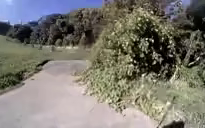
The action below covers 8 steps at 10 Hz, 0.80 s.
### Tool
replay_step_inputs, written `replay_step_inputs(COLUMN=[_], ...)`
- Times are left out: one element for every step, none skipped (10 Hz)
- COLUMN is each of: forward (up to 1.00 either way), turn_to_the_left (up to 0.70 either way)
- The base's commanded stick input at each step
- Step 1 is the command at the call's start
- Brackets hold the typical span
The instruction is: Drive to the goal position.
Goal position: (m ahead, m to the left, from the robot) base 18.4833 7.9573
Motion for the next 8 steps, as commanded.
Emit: replay_step_inputs(forward=[1.00,1.00,1.00,1.00,1.00,1.00,1.00,1.00], turn_to_the_left=[0.40,0.36,0.33,0.22,0.08,0.00,0.00,0.00])
